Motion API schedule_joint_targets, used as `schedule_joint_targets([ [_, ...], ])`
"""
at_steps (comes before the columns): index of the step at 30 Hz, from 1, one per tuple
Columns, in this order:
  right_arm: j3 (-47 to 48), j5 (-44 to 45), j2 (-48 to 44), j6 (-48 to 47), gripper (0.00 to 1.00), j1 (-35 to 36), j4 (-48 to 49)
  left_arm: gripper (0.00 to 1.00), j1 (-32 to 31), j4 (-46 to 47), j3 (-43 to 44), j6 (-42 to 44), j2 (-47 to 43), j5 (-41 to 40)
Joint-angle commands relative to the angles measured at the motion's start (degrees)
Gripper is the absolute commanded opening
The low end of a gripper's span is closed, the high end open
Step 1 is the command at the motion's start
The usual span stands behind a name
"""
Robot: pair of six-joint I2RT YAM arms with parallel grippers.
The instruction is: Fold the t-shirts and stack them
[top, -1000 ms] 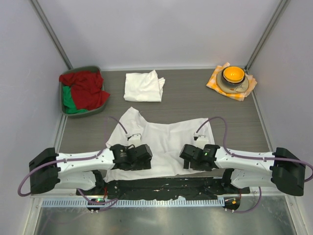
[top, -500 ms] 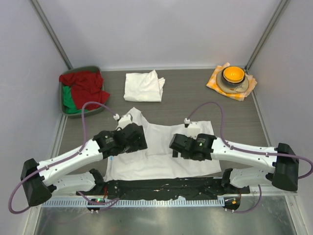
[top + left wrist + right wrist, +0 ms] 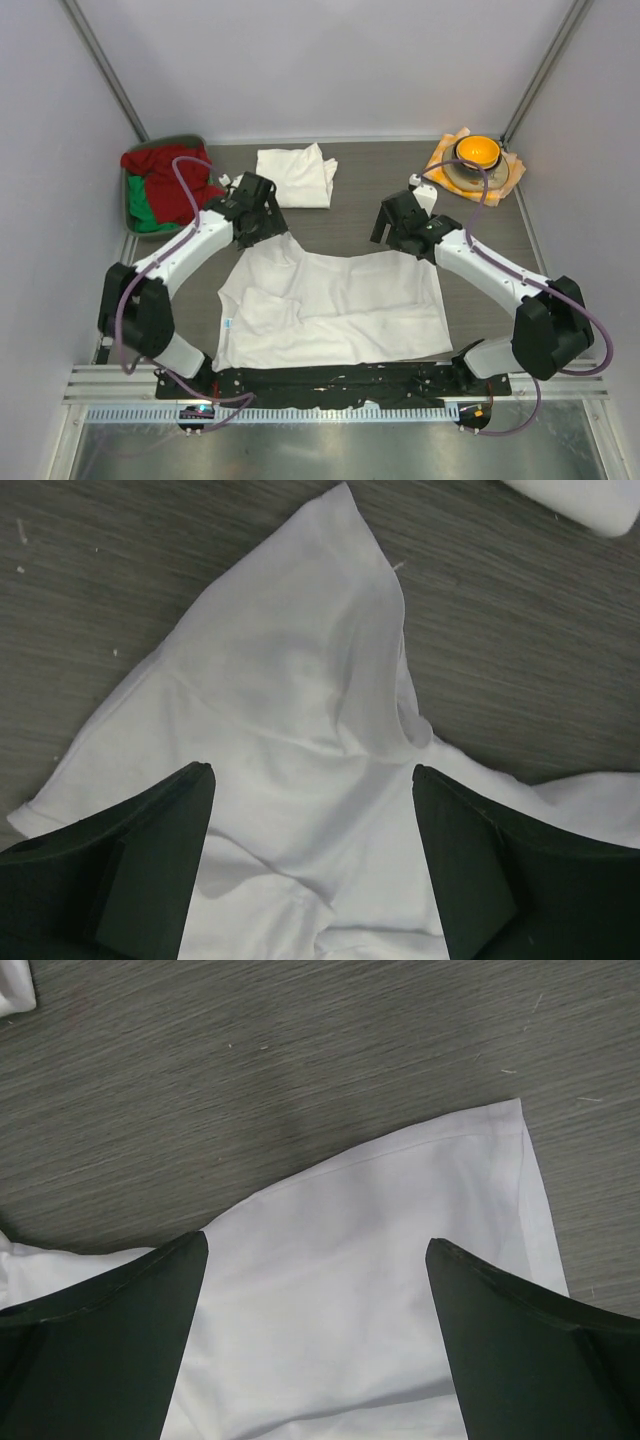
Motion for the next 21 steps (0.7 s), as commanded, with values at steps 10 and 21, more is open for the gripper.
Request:
schedule_joint_targets([
  [10,-2.3,-2.1,-8.0,-7.5,0.97,-1.8,4.7,0.73,9.9,10.4,19.1,11.5,26.5,9.7],
  [21,-3.6,-2.7,-7.2,-8.2,0.97,-1.8,5.0,0.6,12.2,7.2,25.8,12.1,34.4,11.2],
])
